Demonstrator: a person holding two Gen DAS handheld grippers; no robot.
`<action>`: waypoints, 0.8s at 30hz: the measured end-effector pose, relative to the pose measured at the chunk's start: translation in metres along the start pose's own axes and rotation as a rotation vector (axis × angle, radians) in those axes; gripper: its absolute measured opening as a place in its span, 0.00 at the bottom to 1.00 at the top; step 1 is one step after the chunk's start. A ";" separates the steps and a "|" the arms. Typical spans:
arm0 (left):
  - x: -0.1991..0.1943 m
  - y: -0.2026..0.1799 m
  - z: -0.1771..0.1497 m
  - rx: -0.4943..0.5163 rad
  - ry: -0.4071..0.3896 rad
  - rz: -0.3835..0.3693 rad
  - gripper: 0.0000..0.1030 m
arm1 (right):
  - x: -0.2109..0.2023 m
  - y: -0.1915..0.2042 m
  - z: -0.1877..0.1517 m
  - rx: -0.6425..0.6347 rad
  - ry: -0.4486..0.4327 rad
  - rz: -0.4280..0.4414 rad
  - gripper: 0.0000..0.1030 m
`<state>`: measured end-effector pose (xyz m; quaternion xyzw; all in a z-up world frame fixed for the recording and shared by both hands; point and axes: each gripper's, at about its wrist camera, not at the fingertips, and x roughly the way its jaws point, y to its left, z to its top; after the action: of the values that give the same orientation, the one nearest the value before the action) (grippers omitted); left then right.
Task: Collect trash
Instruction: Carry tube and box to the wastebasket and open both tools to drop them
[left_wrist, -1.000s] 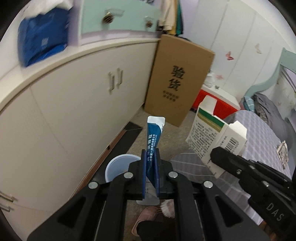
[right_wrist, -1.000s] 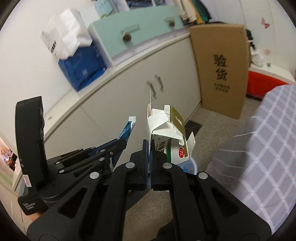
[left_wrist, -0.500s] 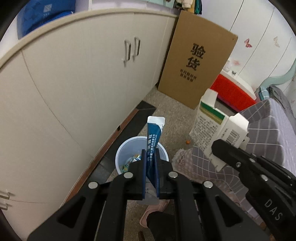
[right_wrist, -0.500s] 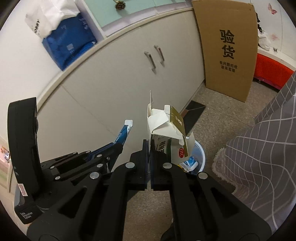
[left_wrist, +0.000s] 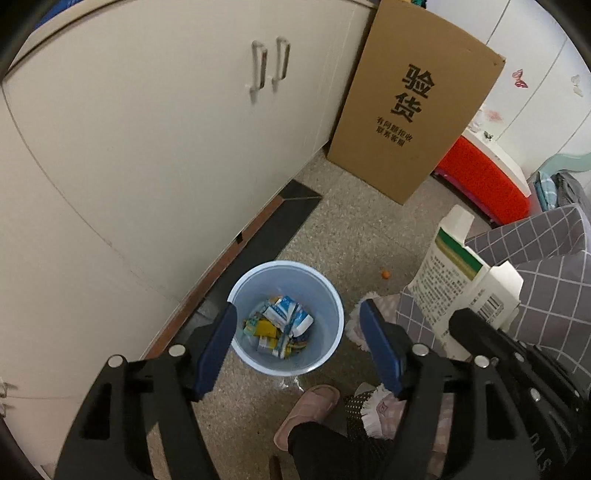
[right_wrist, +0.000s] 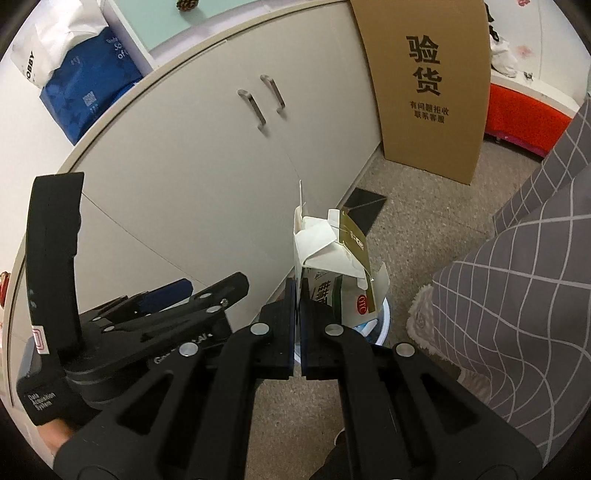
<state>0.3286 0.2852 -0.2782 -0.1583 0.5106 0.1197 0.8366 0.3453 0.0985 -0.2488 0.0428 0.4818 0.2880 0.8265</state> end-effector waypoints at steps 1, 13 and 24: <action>0.001 0.001 0.000 0.001 0.001 0.002 0.66 | 0.002 -0.001 -0.001 0.002 0.006 0.002 0.02; 0.008 0.027 -0.012 -0.044 0.033 0.032 0.71 | 0.021 0.007 -0.006 0.001 0.064 0.018 0.02; 0.010 0.071 -0.018 -0.147 0.026 0.064 0.72 | 0.043 0.024 0.007 -0.023 0.079 0.022 0.03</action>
<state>0.2924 0.3441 -0.3045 -0.2043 0.5160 0.1812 0.8119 0.3562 0.1425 -0.2704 0.0275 0.5101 0.3041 0.8041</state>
